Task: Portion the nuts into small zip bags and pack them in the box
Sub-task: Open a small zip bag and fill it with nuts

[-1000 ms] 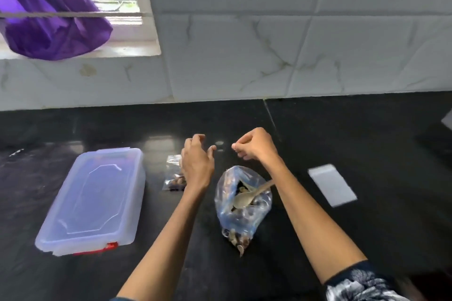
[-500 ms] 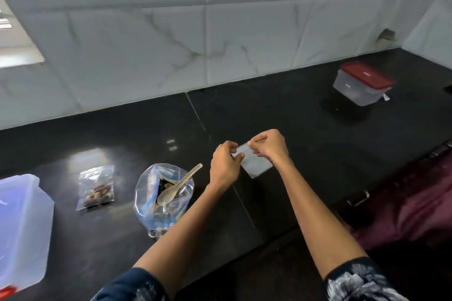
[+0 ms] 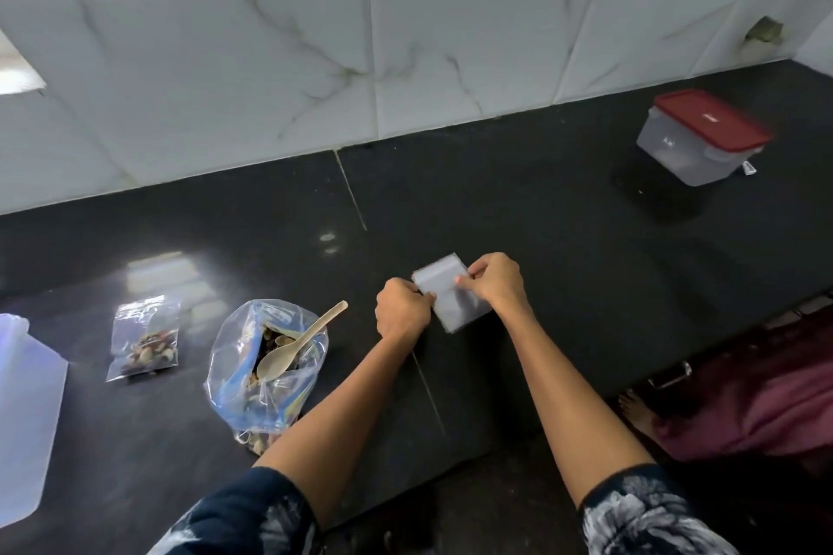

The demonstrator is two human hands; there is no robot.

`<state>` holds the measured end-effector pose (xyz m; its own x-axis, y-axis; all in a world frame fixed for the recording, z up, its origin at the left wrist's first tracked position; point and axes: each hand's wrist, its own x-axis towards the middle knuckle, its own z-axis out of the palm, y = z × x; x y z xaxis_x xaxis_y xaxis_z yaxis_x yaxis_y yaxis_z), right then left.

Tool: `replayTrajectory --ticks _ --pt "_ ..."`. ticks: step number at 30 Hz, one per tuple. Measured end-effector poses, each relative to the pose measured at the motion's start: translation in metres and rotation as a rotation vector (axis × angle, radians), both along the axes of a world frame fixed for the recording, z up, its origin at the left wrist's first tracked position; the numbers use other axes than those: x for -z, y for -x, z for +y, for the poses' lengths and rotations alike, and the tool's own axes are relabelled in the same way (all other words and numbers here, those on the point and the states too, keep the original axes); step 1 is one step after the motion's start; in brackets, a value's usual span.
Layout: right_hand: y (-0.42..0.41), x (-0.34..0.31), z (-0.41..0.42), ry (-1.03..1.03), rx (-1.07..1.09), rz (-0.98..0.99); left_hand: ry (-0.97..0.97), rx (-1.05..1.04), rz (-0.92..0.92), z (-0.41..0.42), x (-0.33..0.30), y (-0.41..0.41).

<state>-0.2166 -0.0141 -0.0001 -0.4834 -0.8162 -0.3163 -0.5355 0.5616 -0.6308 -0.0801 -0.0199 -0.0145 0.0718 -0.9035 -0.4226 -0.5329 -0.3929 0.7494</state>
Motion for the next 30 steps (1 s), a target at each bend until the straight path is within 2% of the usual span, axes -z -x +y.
replayTrajectory --ticks 15,18,21,26,30 --pt "-0.005 -0.009 0.005 -0.003 0.022 0.045 0.068 0.026 0.031 0.008 -0.010 -0.008" --pt "-0.011 -0.027 0.009 0.074 0.009 0.021 0.130 0.025 0.116 0.009 -0.016 -0.015" --pt "-0.025 -0.056 0.013 0.175 -0.049 -0.082 0.262 0.006 0.222 0.012 -0.036 -0.027" --pt "-0.068 -0.099 0.013 0.338 -0.140 -0.244 0.427 -0.110 0.439 0.017 -0.079 -0.071" --pt "-0.113 -0.108 0.010 0.353 -0.254 -0.356 0.472 -0.244 0.528 0.028 -0.097 -0.117"
